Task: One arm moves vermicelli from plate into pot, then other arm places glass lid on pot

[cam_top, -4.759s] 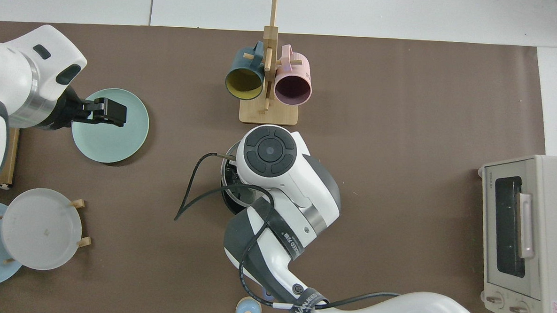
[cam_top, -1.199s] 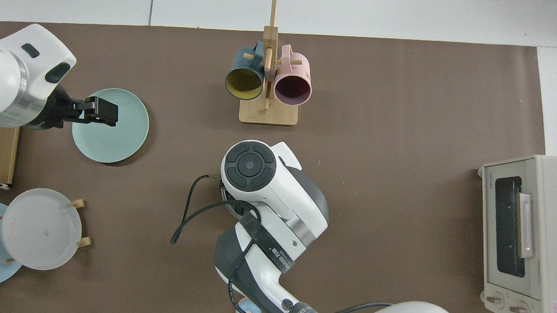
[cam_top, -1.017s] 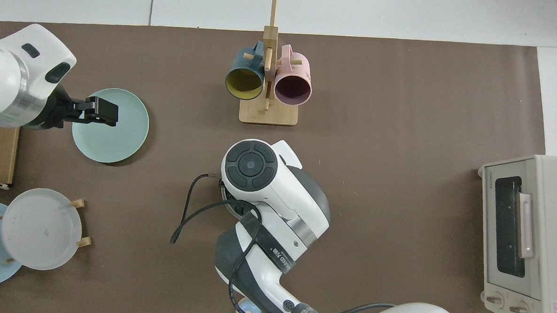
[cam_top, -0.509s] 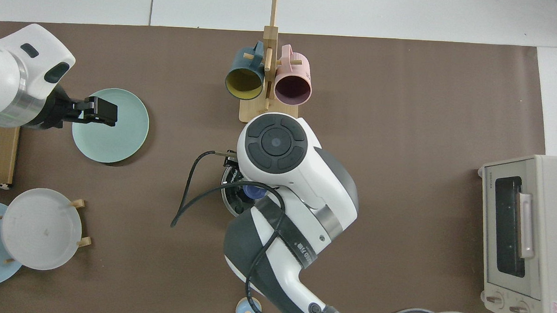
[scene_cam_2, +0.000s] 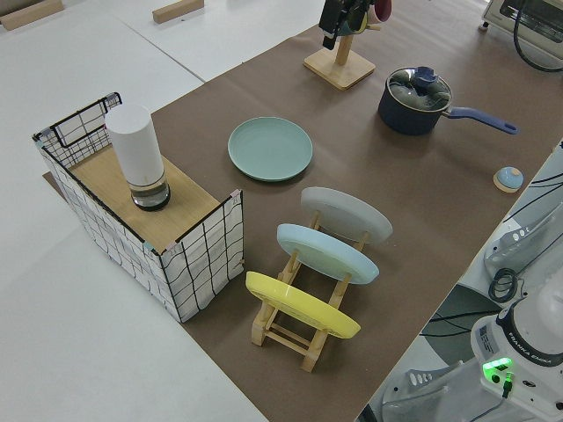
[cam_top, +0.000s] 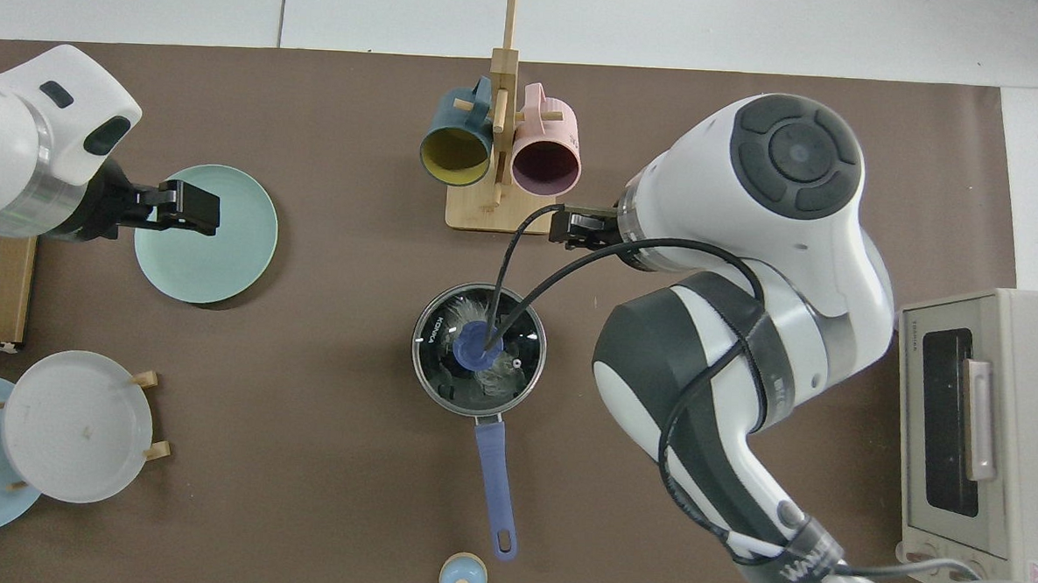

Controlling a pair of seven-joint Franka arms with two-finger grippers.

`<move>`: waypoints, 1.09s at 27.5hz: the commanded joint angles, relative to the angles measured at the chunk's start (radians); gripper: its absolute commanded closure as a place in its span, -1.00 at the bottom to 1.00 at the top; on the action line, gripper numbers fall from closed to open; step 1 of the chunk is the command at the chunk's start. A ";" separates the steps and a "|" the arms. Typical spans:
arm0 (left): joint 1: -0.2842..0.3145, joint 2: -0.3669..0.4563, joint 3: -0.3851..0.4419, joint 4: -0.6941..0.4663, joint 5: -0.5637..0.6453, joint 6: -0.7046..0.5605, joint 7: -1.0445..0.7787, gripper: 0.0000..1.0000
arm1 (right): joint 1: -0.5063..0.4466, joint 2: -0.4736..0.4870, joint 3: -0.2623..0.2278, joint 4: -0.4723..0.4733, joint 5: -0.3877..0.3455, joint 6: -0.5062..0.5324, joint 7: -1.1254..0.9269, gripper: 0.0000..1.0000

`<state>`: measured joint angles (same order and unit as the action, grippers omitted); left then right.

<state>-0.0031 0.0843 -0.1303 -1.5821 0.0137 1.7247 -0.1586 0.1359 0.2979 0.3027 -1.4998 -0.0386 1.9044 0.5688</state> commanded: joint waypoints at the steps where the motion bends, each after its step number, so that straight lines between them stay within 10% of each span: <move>1: 0.005 -0.017 -0.005 -0.006 -0.009 -0.031 0.002 -1.00 | -0.021 -0.068 -0.075 -0.088 0.019 -0.005 -0.177 -1.00; 15: 0.005 -0.017 -0.002 -0.006 -0.012 -0.022 0.011 -1.00 | -0.013 -0.076 -0.342 -0.096 0.022 -0.007 -0.578 -1.00; 30: 0.003 -0.017 -0.002 -0.004 -0.014 -0.016 0.011 -1.00 | 0.005 -0.085 -0.382 -0.045 0.017 0.002 -0.573 -1.00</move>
<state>-0.0032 0.0815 -0.1317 -1.5821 0.0137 1.7128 -0.1583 0.1428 0.2284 -0.0519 -1.5667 -0.0313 1.9017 0.0164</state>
